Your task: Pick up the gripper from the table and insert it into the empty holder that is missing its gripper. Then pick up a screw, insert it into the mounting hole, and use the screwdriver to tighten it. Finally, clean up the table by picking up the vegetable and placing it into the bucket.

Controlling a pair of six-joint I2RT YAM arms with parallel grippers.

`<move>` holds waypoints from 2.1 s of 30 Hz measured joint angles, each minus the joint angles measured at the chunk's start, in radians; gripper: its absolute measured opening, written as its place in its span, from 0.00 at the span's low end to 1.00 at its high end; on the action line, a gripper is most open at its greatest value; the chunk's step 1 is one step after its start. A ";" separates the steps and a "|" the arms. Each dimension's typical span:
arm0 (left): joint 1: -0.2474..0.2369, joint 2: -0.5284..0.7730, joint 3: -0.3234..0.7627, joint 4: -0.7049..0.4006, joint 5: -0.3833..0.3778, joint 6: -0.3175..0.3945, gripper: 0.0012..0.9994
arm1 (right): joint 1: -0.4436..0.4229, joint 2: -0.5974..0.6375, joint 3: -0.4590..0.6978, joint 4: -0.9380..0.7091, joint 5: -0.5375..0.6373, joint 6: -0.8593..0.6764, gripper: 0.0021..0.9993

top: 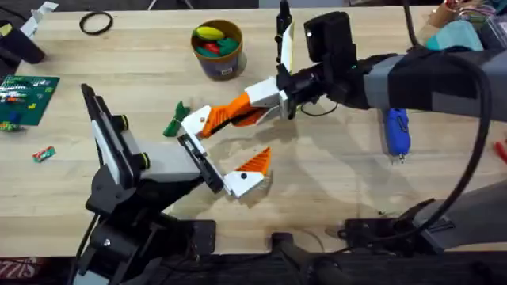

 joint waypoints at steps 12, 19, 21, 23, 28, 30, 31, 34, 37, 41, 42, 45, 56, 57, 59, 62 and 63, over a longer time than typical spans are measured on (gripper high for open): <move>0.003 0.000 0.000 0.000 -0.013 -0.002 0.99 | 0.034 -0.012 -0.048 0.192 0.088 0.125 0.01; 0.009 0.000 0.000 -0.002 -0.030 -0.016 0.99 | 0.061 -0.013 -0.048 0.205 0.139 0.148 0.01; 0.010 0.000 0.000 -0.002 -0.031 -0.019 0.99 | 0.062 -0.013 -0.048 0.206 0.143 0.151 0.01; 0.010 0.000 0.000 -0.002 -0.032 -0.021 0.99 | 0.062 -0.013 -0.048 0.206 0.144 0.151 0.01; 0.010 0.000 0.000 -0.002 -0.032 -0.023 0.99 | 0.063 -0.013 -0.048 0.206 0.145 0.151 0.01; 0.010 0.000 0.000 -0.002 -0.032 -0.023 0.99 | 0.063 -0.013 -0.048 0.206 0.146 0.151 0.01; 0.010 0.000 0.000 -0.002 -0.032 -0.023 0.99 | 0.063 -0.013 -0.048 0.206 0.146 0.151 0.01; 0.010 0.000 0.000 -0.002 -0.032 -0.023 0.99 | 0.063 -0.013 -0.048 0.206 0.147 0.151 0.01; 0.010 0.000 0.000 -0.002 -0.032 -0.023 0.99 | 0.063 -0.013 -0.048 0.206 0.147 0.152 0.01; 0.010 0.000 0.000 -0.002 -0.032 -0.023 0.99 | 0.063 -0.013 -0.048 0.206 0.147 0.153 0.03; 0.010 0.000 0.000 -0.002 -0.032 -0.022 0.99 | 0.064 -0.013 -0.048 0.204 0.149 0.154 0.10; 0.002 0.000 0.001 -0.001 0.010 -0.012 0.99 | 0.082 -0.012 -0.050 0.193 0.174 0.157 0.38; 0.001 0.000 0.001 -0.001 0.013 0.018 0.99 | 0.088 -0.012 -0.068 0.175 0.221 0.158 0.91; 0.001 0.000 0.001 -0.001 0.013 0.020 0.99 | 0.088 -0.012 -0.068 0.175 0.222 0.158 0.93; 0.002 0.000 0.001 -0.001 0.013 0.020 0.99 | 0.087 -0.012 -0.069 0.176 0.222 0.158 0.97; 0.002 0.000 0.001 -0.001 0.017 0.019 0.99 | 0.081 -0.012 -0.069 0.180 0.220 0.160 0.99; 0.001 0.000 0.001 -0.002 0.029 0.019 0.99 | 0.080 -0.012 -0.069 0.183 0.219 0.161 0.99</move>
